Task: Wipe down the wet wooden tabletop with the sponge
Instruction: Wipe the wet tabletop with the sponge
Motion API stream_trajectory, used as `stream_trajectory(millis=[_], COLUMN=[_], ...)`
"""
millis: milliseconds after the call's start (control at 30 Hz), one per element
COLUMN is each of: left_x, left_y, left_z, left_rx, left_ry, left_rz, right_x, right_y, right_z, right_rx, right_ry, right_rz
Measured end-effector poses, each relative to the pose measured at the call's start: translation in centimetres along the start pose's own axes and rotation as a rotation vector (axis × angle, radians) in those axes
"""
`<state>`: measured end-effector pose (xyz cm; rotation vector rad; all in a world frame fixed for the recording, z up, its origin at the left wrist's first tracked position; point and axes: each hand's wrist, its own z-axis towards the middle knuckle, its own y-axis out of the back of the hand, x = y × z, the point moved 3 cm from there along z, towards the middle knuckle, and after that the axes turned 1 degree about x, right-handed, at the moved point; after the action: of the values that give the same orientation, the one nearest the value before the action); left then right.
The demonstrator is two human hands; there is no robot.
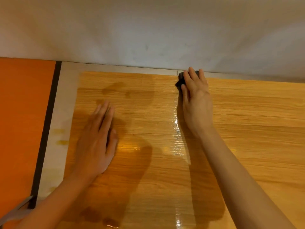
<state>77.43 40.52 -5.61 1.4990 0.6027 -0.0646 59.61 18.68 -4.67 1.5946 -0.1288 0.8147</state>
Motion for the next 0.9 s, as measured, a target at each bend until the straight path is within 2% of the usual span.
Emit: stream_trajectory(millis=[200, 300, 433, 567, 667, 733, 900], left_x=[-0.3, -0.4, -0.4, -0.2, -0.3, -0.3, -0.4], left_y=[0.1, 0.1, 0.1, 0.1, 0.0, 0.1, 0.3], left_z=[0.1, 0.2, 0.0, 0.0, 0.1, 0.1, 0.0], left_rx=[0.017, 0.018, 0.009, -0.011, -0.021, -0.023, -0.045], left_ry=[0.042, 0.082, 0.105, 0.114, 0.094, 0.091, 0.064], left_rz=[-0.027, -0.046, -0.048, -0.057, -0.066, -0.066, -0.058], right_x=[-0.2, -1.0, -1.7, -1.8, -1.6, -1.2, 1.1], right_y=[1.9, 2.1, 1.7, 2.2, 2.6, 2.3, -0.7], right_z=[-11.7, -7.4, 1.3, -4.2, -8.7, -6.2, 2.6], right_rx=[0.104, 0.137, 0.031, 0.053, 0.102, 0.094, 0.045], right_ry=[0.108, 0.119, 0.012, 0.025, 0.139, 0.167, 0.051], right_rz=[0.020, 0.026, 0.018, 0.059, 0.071, 0.167, 0.043])
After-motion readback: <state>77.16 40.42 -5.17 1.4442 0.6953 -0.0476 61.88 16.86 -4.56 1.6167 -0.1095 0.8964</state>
